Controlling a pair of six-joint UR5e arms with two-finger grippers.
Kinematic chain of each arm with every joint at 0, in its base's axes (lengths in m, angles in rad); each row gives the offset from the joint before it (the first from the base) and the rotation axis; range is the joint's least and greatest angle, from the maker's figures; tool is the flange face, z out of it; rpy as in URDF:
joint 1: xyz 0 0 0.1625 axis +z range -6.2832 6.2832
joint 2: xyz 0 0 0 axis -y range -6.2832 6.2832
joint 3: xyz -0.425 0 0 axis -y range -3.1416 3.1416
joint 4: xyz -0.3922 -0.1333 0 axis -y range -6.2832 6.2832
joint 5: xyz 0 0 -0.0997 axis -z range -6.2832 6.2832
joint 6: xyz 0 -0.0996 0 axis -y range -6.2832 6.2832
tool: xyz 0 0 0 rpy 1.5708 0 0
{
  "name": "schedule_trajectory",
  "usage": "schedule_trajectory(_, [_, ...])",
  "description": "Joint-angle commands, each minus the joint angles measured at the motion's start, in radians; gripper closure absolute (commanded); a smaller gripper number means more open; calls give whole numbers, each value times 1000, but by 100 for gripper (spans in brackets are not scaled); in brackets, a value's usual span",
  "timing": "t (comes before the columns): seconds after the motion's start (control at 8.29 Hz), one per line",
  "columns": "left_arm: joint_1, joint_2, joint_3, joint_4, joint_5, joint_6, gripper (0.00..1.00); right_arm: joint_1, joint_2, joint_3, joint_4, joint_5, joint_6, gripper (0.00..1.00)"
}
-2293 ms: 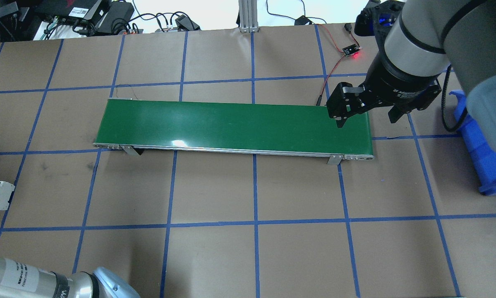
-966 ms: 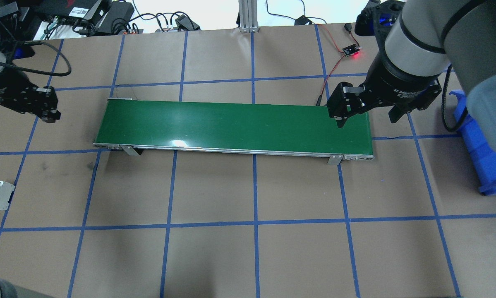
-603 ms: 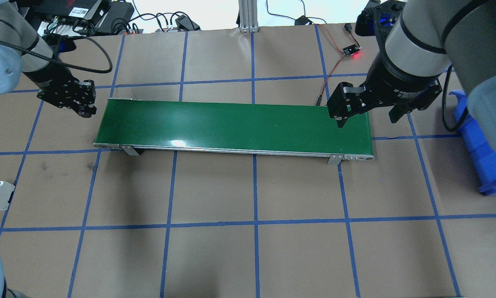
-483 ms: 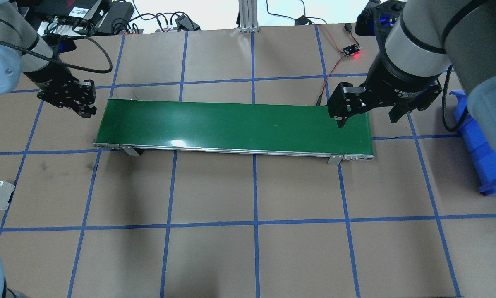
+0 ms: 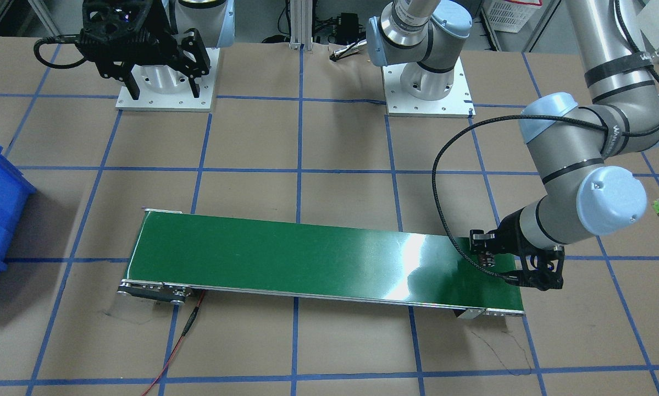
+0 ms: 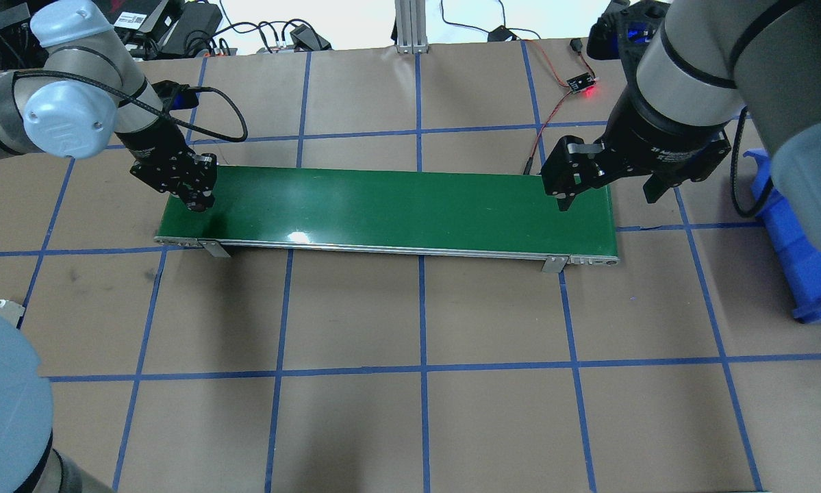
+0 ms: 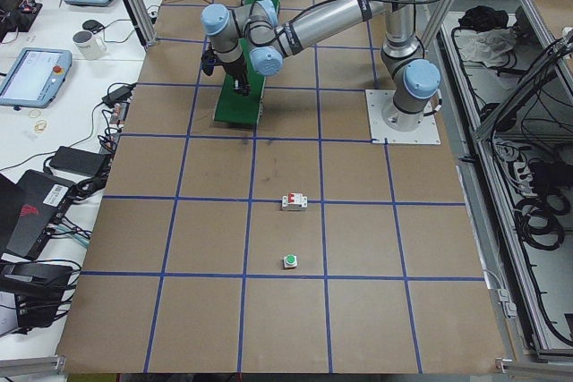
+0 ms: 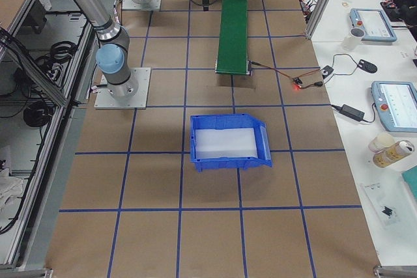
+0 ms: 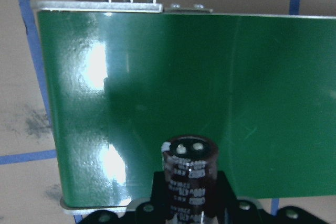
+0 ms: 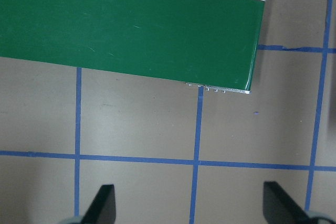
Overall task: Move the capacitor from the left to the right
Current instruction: 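Lift the capacitor with the left gripper and carry it over the conveyor, then lower the capacitor onto the green belt and open the left gripper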
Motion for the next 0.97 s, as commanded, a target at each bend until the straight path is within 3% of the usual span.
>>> schedule_trajectory(0.0, [-7, -29, 3, 32, -2, 35, 100, -2, 38, -2, -19, -9, -10, 0])
schedule_trajectory(0.72, [-9, -75, 46, 35, -11, 31, 100, -14, 134, -14, -28, -15, -5, 0])
schedule_trajectory(0.84, [-12, -69, 46, 54, -11, 22, 91, -16, 170, -14, -33, -8, -5, 0])
